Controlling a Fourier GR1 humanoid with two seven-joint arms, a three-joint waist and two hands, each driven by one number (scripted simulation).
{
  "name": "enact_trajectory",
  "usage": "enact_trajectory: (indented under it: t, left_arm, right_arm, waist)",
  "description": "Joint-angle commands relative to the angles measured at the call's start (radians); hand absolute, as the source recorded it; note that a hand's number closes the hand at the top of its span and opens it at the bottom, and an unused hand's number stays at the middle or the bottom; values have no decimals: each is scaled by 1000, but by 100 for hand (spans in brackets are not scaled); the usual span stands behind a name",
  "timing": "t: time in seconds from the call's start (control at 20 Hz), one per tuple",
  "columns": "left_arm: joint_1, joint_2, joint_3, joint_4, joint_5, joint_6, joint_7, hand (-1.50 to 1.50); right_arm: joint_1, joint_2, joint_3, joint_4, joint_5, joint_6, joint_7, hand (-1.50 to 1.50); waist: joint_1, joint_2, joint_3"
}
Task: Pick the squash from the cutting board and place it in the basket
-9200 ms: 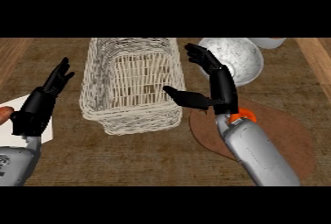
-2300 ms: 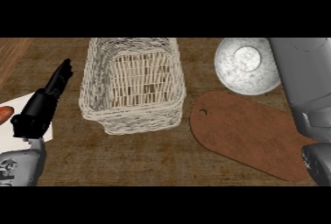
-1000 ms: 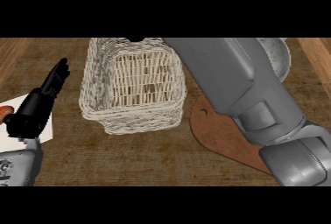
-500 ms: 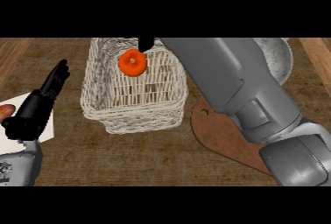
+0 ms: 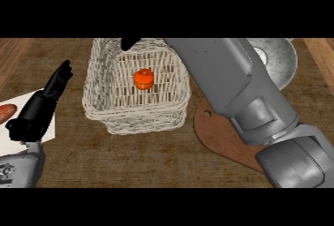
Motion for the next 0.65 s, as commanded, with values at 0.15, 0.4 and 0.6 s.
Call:
enact_trajectory:
  t: [0.15, 0.4, 0.6]
  left_arm:
    - [-18, -5, 12, 38, -5, 14, -19, 0]
    - [2, 0, 6, 6, -2, 2, -13, 0]
    - [-50, 6, 12, -11, 8, -4, 45, 0]
  right_arm:
    - [4, -59, -195, -23, -125, -227, 38, -150]
    - [63, -173, -257, -2, -137, -333, 5, -150]
    - [143, -248, -302, 17, -164, -344, -81, -150]
  waist:
    - [-10, 3, 0]
    - [-2, 5, 0]
    - [-4, 6, 1]
